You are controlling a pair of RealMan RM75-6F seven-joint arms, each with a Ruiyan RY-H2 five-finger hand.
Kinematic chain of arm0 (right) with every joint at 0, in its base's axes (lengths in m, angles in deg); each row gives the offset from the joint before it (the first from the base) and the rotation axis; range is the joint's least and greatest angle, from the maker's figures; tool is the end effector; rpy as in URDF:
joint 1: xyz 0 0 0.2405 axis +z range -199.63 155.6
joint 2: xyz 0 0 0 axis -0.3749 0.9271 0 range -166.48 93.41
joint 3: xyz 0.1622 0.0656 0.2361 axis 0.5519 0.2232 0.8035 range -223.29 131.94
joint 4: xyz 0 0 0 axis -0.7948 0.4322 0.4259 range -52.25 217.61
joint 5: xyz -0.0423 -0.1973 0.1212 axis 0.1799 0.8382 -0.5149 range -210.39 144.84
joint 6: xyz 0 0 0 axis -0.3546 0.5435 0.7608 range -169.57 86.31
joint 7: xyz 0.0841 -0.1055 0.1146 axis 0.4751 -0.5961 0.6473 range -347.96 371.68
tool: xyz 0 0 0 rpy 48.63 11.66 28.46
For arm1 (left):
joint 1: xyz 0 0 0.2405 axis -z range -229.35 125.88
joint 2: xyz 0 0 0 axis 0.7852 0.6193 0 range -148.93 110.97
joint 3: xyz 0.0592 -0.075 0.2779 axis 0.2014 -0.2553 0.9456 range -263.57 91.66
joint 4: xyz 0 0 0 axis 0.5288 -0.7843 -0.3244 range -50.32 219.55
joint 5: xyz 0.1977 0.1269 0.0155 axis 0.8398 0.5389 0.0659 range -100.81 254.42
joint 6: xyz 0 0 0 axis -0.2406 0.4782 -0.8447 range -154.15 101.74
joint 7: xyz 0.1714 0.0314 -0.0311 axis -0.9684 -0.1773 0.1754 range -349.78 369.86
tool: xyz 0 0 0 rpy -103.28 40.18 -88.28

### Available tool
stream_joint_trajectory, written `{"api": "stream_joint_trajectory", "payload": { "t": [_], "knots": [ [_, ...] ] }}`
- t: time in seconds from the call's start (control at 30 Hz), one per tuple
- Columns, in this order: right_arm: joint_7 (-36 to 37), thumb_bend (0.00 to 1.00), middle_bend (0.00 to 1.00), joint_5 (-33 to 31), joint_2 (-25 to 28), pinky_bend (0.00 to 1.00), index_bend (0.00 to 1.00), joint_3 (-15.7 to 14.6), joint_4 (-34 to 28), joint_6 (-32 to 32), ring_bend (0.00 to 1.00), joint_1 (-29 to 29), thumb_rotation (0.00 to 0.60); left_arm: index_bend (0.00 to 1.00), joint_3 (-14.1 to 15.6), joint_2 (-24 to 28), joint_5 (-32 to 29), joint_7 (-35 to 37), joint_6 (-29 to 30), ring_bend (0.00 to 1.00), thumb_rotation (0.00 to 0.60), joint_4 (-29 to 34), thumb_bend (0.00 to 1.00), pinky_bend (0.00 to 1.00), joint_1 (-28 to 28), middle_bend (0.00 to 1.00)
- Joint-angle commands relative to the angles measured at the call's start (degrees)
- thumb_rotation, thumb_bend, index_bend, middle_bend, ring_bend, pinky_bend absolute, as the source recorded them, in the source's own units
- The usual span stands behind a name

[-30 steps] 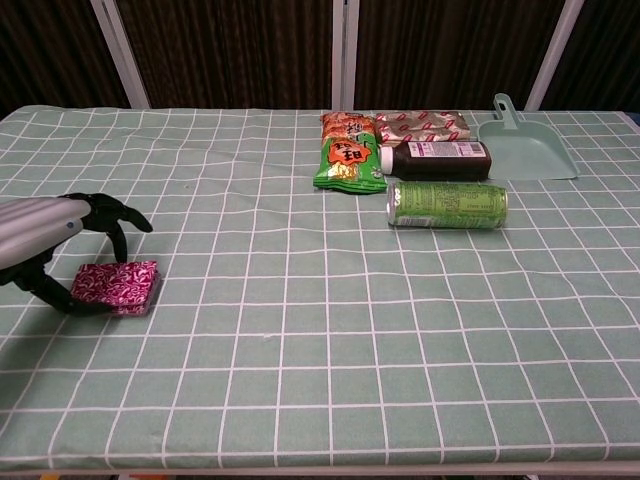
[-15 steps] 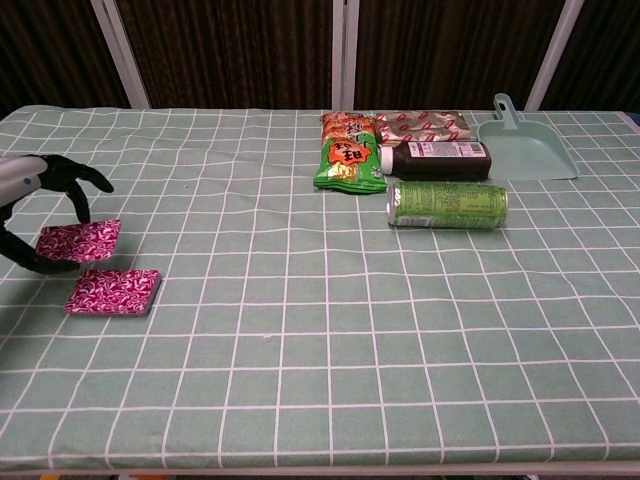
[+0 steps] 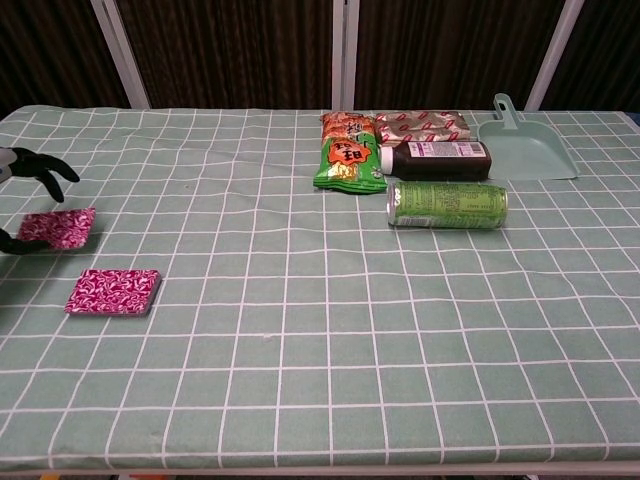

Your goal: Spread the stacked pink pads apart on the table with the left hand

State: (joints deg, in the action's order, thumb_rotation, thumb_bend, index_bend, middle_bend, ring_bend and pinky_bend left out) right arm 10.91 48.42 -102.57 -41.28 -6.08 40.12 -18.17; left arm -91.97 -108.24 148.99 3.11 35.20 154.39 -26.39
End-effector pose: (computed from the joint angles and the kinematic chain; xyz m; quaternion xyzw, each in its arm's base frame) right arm -0.3843 -0.2189 0.1482 0.5759 -0.4081 0.3491 0.6164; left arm -0.3332 0.3537 -0.0206 -0.6696 -0.4270 -0.3222 0.5152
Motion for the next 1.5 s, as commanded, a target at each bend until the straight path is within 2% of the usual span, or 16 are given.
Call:
{"api": "stream_joint_trajectory", "payload": {
  "t": [0.03,0.23,0.37,0.57,0.67,1.03,1.5],
  "knots": [
    [-0.1,0.17,0.00,0.1,-0.1,0.00,0.00,0.0,0.0,-0.1,0.00,0.1,0.600,0.18,0.0,0.1,0.6,0.5,0.2,0.05,0.600,0.0,0.22,0.06,0.1,0.21],
    [-0.2,0.17,0.00,0.1,0.0,0.00,0.00,0.0,-0.1,0.0,0.00,0.1,0.600,0.18,0.3,1.3,1.6,0.6,0.8,0.05,0.600,3.1,0.22,0.06,0.0,0.22],
    [0.0,0.17,0.00,-0.1,0.0,0.00,0.00,0.0,0.0,-0.1,0.00,0.1,0.600,0.18,1.2,3.4,2.1,-0.4,0.8,0.05,0.600,8.9,0.22,0.06,-0.4,0.27],
    [0.3,0.17,0.00,-0.1,-0.2,0.00,0.00,0.0,0.4,-0.4,0.00,0.1,0.600,0.18,3.4,5.7,2.3,-4.5,0.0,0.05,0.600,17.1,0.19,0.06,-0.6,0.27],
    [0.4,0.17,0.00,-0.2,-0.2,0.00,0.00,-0.1,0.6,-0.4,0.00,0.1,0.600,0.17,4.1,5.5,2.1,-6.1,-0.4,0.05,0.600,18.9,0.18,0.06,-0.6,0.27],
    [1.5,0.17,0.00,-0.7,-0.5,0.00,0.00,0.0,1.7,-0.9,0.00,0.1,0.600,0.17,5.9,0.8,2.7,-11.0,-0.2,0.02,0.600,16.5,0.18,0.06,-0.6,0.27],
    [2.5,0.17,0.00,-0.8,-0.6,0.00,0.00,0.1,2.5,-0.9,0.00,0.0,0.600,0.17,5.4,-0.7,0.9,-11.7,-0.4,0.02,0.600,14.4,0.18,0.06,-0.8,0.29]
  ]
}}
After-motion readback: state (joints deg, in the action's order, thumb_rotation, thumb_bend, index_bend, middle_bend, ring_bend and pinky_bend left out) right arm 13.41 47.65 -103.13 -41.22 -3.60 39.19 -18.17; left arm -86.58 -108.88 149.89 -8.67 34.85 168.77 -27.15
